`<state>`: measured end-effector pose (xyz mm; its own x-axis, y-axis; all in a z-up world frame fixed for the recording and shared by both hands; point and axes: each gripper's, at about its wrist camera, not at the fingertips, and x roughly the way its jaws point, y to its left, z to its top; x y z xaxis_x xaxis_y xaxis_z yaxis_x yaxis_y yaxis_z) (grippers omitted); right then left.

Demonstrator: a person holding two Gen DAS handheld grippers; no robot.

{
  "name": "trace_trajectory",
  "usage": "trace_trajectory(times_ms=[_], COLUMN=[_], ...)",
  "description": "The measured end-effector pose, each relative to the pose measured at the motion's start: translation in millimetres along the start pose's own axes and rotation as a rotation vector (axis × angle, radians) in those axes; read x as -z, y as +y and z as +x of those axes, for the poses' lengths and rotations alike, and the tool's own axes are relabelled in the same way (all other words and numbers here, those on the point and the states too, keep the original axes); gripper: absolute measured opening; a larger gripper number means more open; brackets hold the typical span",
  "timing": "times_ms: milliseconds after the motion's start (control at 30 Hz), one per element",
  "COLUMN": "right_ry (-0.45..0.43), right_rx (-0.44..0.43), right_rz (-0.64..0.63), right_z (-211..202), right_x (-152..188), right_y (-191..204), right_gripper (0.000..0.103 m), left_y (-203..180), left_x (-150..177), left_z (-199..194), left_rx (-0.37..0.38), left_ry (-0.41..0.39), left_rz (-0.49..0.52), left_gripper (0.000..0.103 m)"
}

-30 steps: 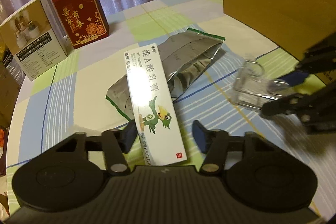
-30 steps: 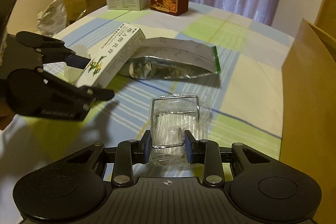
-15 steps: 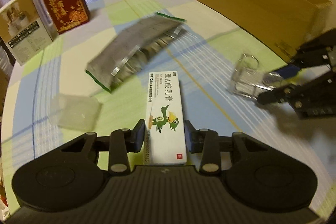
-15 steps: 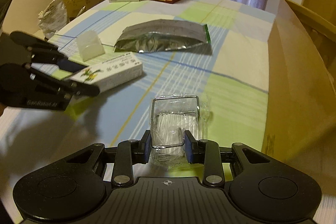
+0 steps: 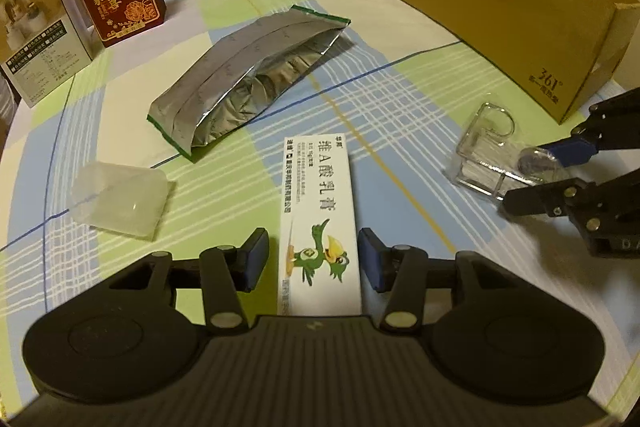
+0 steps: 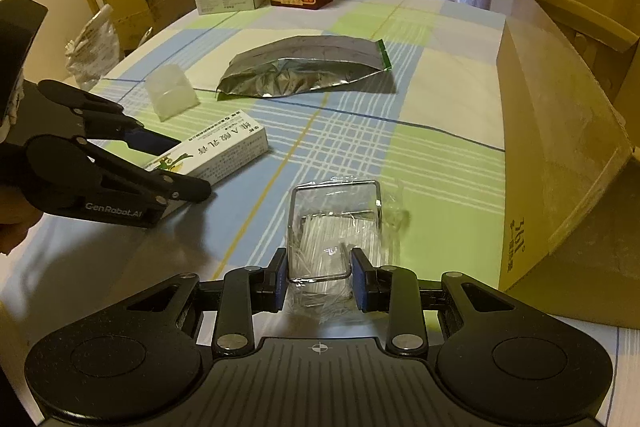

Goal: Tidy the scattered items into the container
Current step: 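Carry the clear rack and ointment box over the cardboard box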

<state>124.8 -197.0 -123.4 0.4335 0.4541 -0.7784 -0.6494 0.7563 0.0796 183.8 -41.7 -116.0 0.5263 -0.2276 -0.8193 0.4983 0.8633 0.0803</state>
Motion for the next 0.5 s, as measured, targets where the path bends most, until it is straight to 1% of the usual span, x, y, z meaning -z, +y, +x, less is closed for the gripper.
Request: trace_trajectory(times_ms=[33,100,200,333,500], right_ry=[-0.002,-0.005,-0.005,-0.002,-0.004], right_rx=[0.001,0.004,0.01,0.011,0.019], right_rz=[-0.001,-0.006,-0.016,-0.015,-0.024], right_z=[0.3,1.6,2.3,-0.5,-12.2], right_x=[0.5,0.7,1.0,0.6,2.2], right_y=[0.1,0.6,2.1,3.6,4.3], right_gripper=[0.035,0.035,0.035,0.034,0.034], left_y=[1.4,3.0,0.4,-7.0,-11.8], left_x=[-0.5,-1.3,-1.3,0.5,0.1], left_z=[0.6,1.3,-0.2,-12.5,-24.0], left_rx=[0.007,0.029,0.033,0.045,0.051], left_ry=[0.003,0.006,0.007,-0.028,-0.045], left_rz=[-0.006,-0.015,-0.001,0.023,0.02], left_gripper=[0.043,0.034,0.033,0.033,0.033])
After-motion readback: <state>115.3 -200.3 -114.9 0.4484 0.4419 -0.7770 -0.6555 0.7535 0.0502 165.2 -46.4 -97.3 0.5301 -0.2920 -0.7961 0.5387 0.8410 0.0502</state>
